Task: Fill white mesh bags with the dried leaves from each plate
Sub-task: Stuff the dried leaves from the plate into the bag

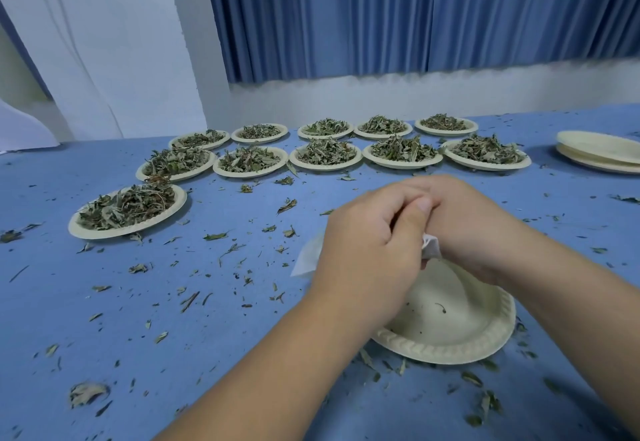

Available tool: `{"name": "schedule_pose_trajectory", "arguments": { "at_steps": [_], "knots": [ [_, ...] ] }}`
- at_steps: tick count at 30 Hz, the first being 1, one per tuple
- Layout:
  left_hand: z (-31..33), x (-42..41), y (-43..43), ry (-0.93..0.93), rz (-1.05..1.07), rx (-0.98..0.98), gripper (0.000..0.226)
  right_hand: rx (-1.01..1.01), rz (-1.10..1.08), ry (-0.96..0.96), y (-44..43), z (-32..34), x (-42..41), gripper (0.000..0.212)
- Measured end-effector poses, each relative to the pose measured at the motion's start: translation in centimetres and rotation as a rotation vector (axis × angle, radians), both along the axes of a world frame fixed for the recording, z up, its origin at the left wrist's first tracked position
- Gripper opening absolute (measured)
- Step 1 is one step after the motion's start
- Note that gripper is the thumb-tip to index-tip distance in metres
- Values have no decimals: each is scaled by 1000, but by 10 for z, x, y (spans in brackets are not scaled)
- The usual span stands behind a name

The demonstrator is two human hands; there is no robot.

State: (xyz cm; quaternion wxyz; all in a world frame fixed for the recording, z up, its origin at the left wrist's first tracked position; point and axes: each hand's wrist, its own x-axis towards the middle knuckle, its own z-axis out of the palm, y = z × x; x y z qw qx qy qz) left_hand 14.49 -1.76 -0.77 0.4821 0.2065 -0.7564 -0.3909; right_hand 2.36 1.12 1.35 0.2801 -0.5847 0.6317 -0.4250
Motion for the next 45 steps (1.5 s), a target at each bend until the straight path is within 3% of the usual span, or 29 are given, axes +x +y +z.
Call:
{"name": "schedule_pose_trajectory", "arguments": {
  "at_steps": [4, 8, 10, 12, 14, 18, 29, 31, 34, 36, 45],
  "knots": [
    [1, 3, -6, 12, 35, 61, 27, 31, -58, 46, -2, 0, 0, 20],
    [5, 6, -12, 69, 99, 113, 23, 132, 117, -176, 7, 12, -15, 19],
    [6, 7, -14, 95, 117, 149, 23, 184, 223, -242, 13, 18, -23, 28],
    [7, 7, -15, 126, 117, 186, 22, 200, 240, -266, 14, 21, -27, 37],
    [7, 7, -16, 139, 105, 193, 21, 165, 183, -291, 13, 19, -27, 34],
    [6, 5, -12, 126, 69, 159, 22, 104, 62, -198, 9, 14, -22, 6],
    [5, 2, -2, 75, -36, 127, 26, 59, -99, -26, -3, -4, 0, 18],
    [5, 3, -4, 95, -12, 141, 28, 94, -50, -134, -3, -4, 0, 11],
    [6, 6, -10, 142, 48, 156, 24, 166, 132, -448, 1, 3, -11, 36],
    [6, 7, -14, 168, 72, 180, 22, 189, 233, -543, 7, 10, -18, 39],
    [4, 4, -9, 117, 33, 105, 23, 69, 38, -423, 4, 11, -19, 27]
  ]
}}
